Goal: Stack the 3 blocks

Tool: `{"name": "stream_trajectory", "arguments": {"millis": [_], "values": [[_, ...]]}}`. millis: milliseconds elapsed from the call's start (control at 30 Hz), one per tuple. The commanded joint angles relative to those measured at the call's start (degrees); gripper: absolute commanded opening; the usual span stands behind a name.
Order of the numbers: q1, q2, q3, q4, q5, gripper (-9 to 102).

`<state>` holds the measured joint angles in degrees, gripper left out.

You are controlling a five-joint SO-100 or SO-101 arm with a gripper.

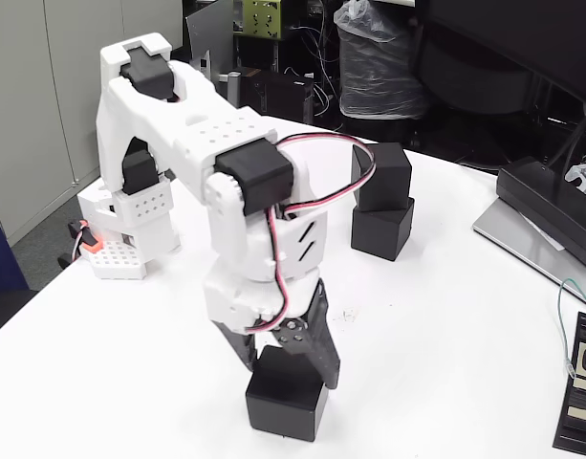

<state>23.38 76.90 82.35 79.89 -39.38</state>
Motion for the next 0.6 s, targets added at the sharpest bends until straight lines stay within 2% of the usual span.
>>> {"name": "stream_trajectory", "arguments": {"millis": [0, 200, 367, 567], "values": [[-3.4, 1.3, -4.5, 3.1, 1.6, 6], [-9.4, 1.3, -13.2, 10.6, 7.2, 6], [-12.9, 1.3, -20.6, 10.9, 11.9, 6], [-18.0, 1.5, -25.7, 10.9, 12.7, 6]]}}
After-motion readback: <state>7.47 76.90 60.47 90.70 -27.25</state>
